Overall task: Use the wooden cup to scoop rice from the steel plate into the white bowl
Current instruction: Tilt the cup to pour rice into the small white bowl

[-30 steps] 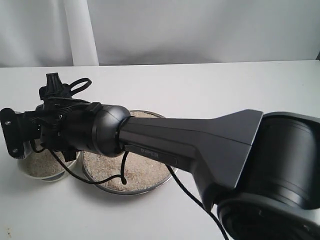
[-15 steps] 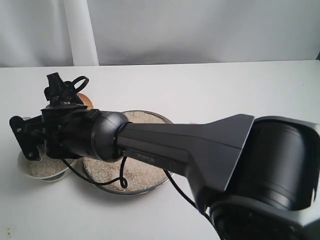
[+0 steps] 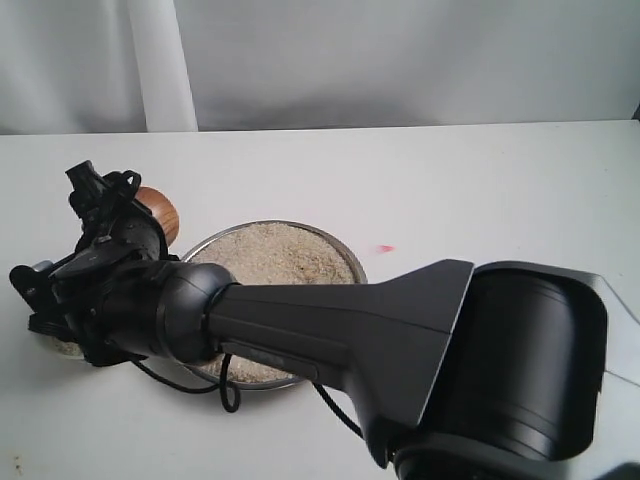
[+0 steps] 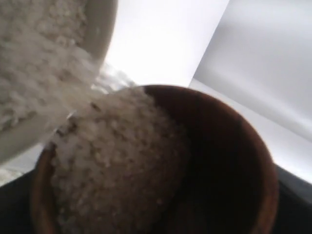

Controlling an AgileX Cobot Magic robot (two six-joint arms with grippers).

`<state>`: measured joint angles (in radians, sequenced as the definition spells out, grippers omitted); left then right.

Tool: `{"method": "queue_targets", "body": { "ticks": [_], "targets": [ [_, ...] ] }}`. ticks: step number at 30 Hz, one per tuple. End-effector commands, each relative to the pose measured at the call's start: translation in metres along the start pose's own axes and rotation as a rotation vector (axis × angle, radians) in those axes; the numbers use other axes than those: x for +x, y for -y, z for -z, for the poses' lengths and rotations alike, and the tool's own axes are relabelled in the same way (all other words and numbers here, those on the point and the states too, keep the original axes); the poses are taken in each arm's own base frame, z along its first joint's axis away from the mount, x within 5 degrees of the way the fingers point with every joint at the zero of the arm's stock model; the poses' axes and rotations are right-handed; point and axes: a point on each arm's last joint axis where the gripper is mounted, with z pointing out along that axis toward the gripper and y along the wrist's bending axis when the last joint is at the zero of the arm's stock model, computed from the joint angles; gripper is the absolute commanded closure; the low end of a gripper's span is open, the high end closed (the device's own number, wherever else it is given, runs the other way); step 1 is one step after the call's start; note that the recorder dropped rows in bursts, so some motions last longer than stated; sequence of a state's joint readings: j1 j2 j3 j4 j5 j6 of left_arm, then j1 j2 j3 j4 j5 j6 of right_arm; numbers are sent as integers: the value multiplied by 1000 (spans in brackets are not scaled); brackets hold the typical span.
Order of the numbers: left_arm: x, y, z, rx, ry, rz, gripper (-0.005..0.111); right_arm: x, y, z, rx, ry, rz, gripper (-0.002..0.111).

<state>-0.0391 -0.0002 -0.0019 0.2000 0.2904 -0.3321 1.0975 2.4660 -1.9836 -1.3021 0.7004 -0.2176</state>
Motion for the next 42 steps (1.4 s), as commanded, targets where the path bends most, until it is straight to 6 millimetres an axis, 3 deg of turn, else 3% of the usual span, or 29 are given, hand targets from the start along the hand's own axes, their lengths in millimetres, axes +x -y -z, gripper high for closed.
{"method": "queue_targets", "body": {
  "ticks": [1, 24, 42],
  "targets": [
    [0, 0, 0, 3, 3, 5, 107, 5, 8, 2, 37, -41, 16, 108],
    [0, 0, 0, 3, 3, 5, 107, -24, 13, 25, 141, -9, 151, 108],
    [0, 0, 0, 3, 3, 5, 107, -24, 10, 21, 159, -46, 226, 108]
  ]
}}
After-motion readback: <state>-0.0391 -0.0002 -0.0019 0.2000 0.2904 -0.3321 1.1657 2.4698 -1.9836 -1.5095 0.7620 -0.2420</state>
